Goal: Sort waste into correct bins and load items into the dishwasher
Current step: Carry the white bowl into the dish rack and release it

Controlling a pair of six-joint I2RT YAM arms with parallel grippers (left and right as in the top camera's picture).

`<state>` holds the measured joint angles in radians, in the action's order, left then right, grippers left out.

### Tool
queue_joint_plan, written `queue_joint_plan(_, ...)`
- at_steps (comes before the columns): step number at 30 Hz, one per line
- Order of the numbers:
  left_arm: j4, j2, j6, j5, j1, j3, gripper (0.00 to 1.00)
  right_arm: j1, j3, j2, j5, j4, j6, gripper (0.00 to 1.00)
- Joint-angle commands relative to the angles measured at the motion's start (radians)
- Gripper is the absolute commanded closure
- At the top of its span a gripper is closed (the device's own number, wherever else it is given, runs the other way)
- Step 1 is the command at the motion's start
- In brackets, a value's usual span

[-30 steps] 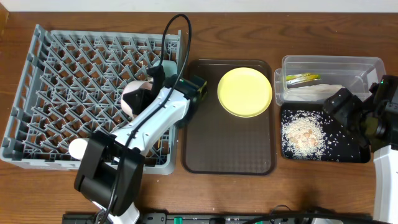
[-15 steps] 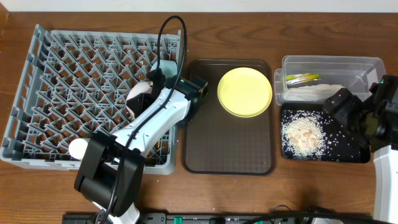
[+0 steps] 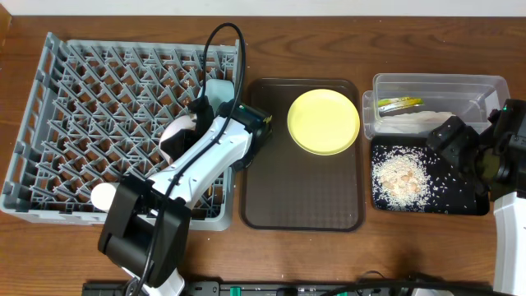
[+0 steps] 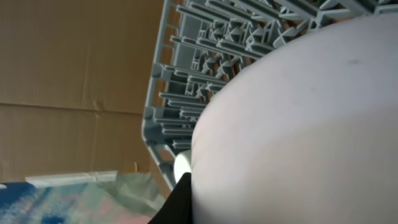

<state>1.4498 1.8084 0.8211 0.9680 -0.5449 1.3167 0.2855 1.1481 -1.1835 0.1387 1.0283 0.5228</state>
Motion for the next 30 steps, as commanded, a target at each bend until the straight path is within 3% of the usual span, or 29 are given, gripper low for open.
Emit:
queue_joint_plan(1, -0.020, 0.008, 0.015, -0.176, 0.008, -0.008, 0.92, 0.009, 0.003, 0.005, 0.000, 0.001, 0.004, 0.01)
queue_joint_plan(8, -0.060, 0.008, 0.015, -0.359, 0.009, -0.008, 0.91, 0.009, 0.003, 0.005, 0.000, 0.001, 0.004, 0.01)
queue_joint_plan(14, -0.037, 0.008, 0.015, -0.407, 0.009, -0.008, 0.88, 0.009, 0.003, 0.005, 0.000, 0.001, 0.004, 0.01)
queue_joint_plan(22, -0.026, 0.008, 0.015, -0.577, 0.008, -0.008, 0.83, 0.009, 0.003, 0.005, 0.000, 0.001, 0.004, 0.01)
queue_joint_plan(25, -0.026, 0.008, 0.015, -0.658, 0.008, -0.008, 0.73, 0.009, 0.003, 0.005, 0.000, 0.001, 0.004, 0.01)
queue_joint_plan(30, -0.026, 0.008, 0.014, -0.761, 0.008, -0.007, 0.45, 0.009, 0.003, 0.005, 0.000, 0.001, 0.004, 0.01)
